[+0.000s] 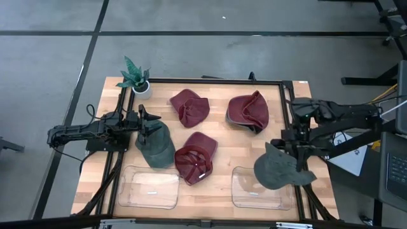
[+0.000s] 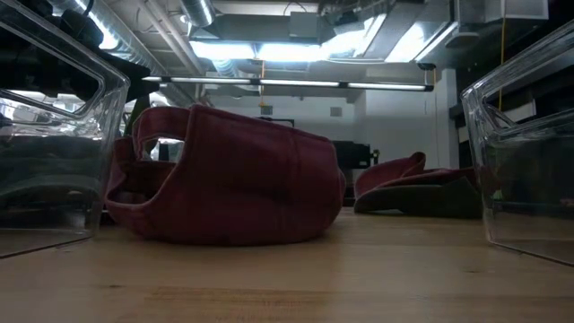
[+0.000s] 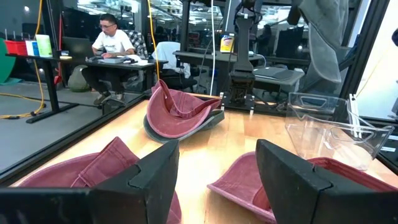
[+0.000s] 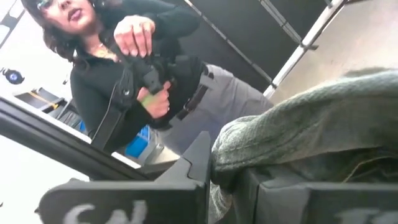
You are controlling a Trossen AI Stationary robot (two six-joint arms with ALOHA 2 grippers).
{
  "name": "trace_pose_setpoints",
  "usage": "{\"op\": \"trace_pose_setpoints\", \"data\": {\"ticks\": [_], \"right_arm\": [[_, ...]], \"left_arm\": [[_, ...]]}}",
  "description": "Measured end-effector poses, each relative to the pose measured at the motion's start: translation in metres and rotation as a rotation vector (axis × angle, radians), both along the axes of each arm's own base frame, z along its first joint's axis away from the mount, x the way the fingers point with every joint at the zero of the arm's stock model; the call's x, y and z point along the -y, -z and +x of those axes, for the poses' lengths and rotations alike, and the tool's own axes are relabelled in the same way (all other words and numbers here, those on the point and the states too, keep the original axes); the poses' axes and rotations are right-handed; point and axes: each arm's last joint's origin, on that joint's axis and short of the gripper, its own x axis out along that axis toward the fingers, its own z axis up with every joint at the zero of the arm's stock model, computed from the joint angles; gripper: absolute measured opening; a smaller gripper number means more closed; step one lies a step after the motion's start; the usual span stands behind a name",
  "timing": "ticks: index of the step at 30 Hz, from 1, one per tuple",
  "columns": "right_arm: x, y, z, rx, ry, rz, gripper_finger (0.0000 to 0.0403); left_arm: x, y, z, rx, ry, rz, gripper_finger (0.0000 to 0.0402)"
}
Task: Pick & Place hat
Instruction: Put the top left gray cap into the right transparent bin
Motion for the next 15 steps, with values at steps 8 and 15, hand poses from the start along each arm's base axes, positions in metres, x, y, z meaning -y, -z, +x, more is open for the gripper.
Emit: {"op": "trace_pose_setpoints", "data": {"ticks": [8,15], "right_arm": [[-0.013,0.008,-0.005,0.010,-0.016,-0.070,0.0036],[-0.021,0.021,-0.007,-0.008,0.070,-0.221,0.0036]], "left_arm": [[0.000,0.000,0.000,0.000,0.000,0.000,0.0210],[0.000,0.000,0.000,0.000,0.000,0.000,0.0210]]}}
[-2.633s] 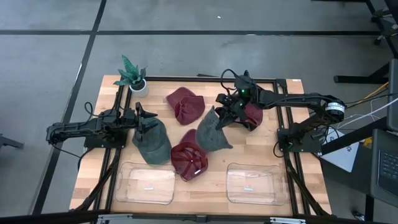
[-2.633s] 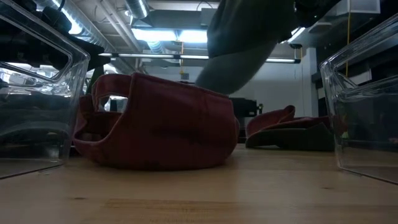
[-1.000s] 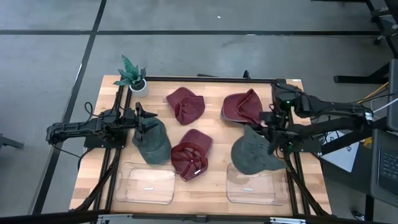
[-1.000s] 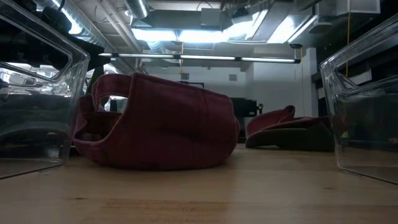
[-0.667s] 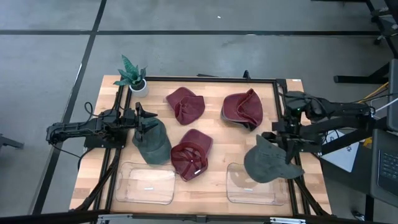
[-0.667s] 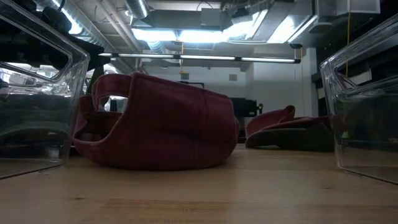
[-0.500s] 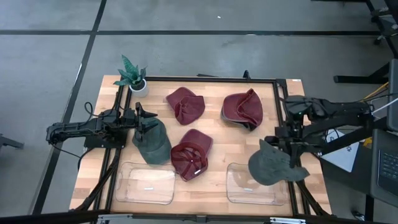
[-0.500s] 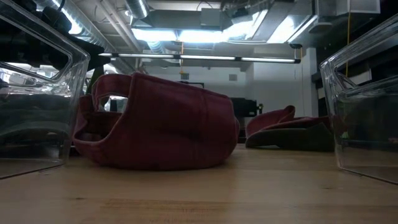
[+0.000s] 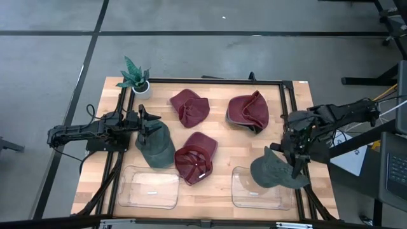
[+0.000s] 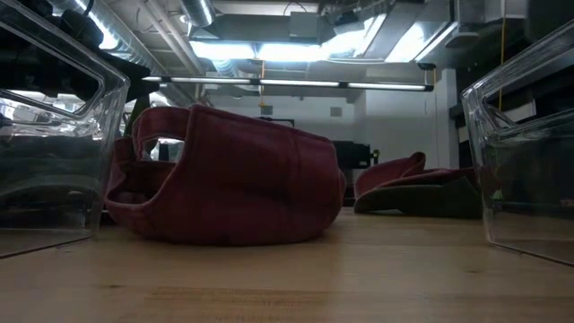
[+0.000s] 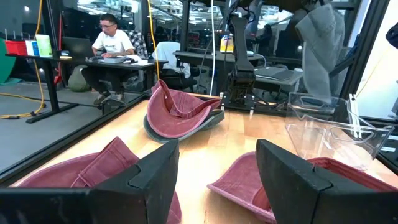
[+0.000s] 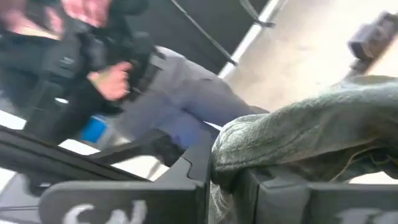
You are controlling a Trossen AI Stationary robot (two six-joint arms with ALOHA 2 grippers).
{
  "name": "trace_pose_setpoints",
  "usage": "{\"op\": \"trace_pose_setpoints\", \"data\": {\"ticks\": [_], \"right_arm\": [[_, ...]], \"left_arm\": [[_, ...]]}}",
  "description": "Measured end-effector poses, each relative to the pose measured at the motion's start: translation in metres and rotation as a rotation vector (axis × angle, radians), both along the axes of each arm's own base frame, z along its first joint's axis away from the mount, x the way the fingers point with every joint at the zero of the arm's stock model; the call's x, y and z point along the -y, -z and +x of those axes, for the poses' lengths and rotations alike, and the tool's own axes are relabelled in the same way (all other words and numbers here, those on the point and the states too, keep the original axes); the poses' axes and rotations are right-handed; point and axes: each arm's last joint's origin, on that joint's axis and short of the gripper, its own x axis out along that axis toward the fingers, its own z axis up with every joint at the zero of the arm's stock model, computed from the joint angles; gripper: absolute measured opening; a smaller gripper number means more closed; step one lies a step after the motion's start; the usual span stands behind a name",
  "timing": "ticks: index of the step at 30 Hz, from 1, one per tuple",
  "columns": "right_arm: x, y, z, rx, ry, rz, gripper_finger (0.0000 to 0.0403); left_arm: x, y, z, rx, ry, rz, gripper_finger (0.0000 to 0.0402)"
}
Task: Pick & Place hat
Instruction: Put the top left gray cap into the right transparent bin
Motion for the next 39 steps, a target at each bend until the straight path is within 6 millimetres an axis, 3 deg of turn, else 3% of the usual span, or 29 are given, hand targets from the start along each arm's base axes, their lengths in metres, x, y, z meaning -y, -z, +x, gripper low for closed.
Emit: {"op": "trace_pose_setpoints", "data": {"ticks": [13,39], "right_arm": [[-0.024,0.010,-0.001,-0.017,-0.099,-0.084,0.0034],[-0.057,0.033,0.023,-0.028,-0.219,-0.169,0.0034]], "left_arm": [[0.000,0.000,0.000,0.000,0.000,0.000,0.0210],[0.000,0.000,0.000,0.000,0.000,0.000,0.0210]]}}
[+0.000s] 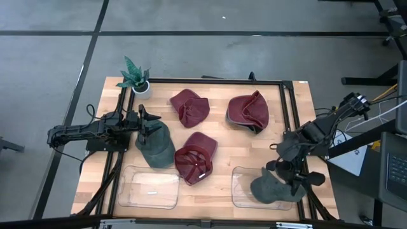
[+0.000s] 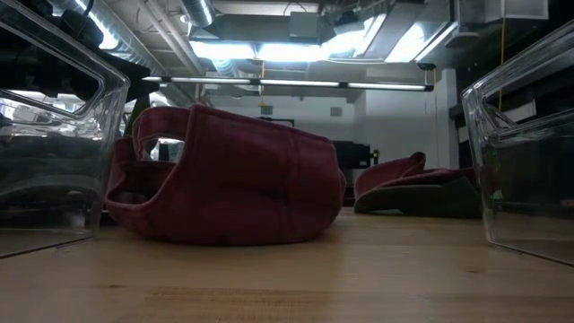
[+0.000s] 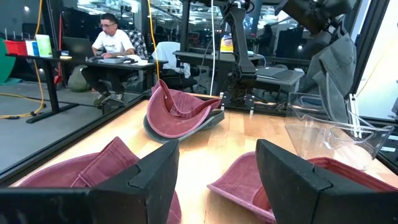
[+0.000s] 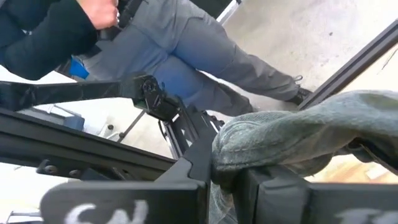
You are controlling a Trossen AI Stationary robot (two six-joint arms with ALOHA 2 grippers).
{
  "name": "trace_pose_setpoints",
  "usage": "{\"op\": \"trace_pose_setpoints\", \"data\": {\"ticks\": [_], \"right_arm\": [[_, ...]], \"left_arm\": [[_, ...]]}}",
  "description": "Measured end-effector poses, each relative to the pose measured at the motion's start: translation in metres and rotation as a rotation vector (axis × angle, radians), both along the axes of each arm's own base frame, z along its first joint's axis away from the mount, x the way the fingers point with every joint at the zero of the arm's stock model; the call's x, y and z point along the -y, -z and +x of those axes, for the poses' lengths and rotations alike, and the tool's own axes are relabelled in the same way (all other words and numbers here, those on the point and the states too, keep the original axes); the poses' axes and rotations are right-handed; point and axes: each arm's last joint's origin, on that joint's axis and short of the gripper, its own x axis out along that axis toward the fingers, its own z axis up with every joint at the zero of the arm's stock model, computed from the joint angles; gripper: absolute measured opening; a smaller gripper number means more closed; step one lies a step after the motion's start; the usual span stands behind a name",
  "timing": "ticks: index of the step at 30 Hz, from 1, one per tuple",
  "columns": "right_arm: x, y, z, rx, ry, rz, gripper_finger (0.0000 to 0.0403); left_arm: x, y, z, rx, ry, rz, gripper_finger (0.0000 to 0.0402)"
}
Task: Pick & Place hat
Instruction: Put the top left gray cap into the right transparent bin
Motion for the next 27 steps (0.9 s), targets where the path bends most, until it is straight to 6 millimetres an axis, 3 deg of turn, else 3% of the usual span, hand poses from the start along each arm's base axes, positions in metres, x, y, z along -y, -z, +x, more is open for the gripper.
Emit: {"op": "trace_pose_setpoints", "data": {"ticks": [16,27], "right_arm": [[-0.012,0.033,0.020,0.008,-0.083,-0.081,0.0034],[-0.006,0.060,0.021,-0.030,-0.047,-0.133,0.0034]], "left_arm": [[0.000,0.000,0.000,0.000,0.000,0.000,0.0210],[0.000,0.000,0.000,0.000,0.000,0.000,0.0210]]}}
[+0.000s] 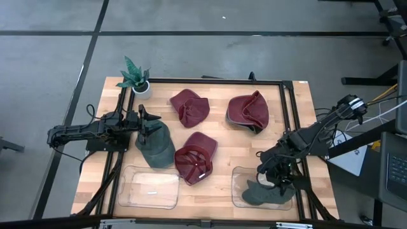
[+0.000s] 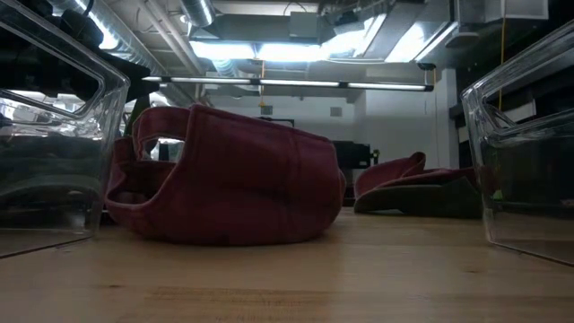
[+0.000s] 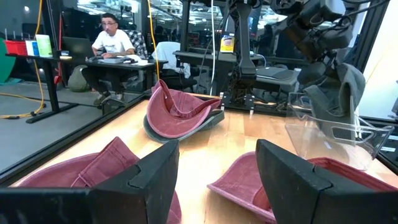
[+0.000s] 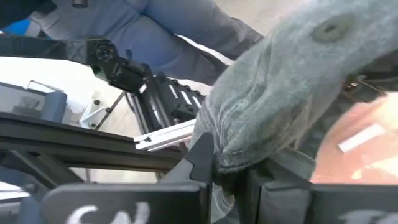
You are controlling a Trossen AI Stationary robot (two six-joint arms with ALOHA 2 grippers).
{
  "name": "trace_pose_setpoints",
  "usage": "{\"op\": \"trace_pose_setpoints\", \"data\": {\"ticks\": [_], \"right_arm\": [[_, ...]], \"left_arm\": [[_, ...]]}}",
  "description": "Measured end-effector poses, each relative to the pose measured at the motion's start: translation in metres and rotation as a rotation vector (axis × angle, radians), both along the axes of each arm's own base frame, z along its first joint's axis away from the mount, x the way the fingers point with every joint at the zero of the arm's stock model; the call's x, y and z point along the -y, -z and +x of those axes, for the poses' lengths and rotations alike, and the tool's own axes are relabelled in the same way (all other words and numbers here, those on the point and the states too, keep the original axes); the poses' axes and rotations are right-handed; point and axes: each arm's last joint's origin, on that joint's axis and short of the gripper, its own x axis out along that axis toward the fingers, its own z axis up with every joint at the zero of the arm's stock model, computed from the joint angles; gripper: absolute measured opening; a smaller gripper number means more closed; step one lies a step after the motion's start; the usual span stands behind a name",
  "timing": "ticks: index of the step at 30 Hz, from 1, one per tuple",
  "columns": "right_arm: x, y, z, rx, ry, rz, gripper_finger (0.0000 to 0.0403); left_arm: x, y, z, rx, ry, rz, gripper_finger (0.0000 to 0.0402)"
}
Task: Pick & Place hat
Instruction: Put the top left gray cap into the right transparent bin
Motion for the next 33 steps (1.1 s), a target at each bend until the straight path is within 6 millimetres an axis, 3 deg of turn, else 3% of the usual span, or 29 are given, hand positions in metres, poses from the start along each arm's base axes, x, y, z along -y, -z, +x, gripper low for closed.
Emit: {"op": "trace_pose_setpoints", "data": {"ticks": [27,33], "right_arm": [[0.011,0.005,0.004,0.078,0.030,-0.090,0.0061],[0.016,0.008,0.006,0.146,0.118,-0.249,0.0064]], "left_arm": [[0.000,0.000,0.000,0.000,0.000,0.000,0.0210],[0.000,0.000,0.000,0.000,0.000,0.000,0.0210]]}}
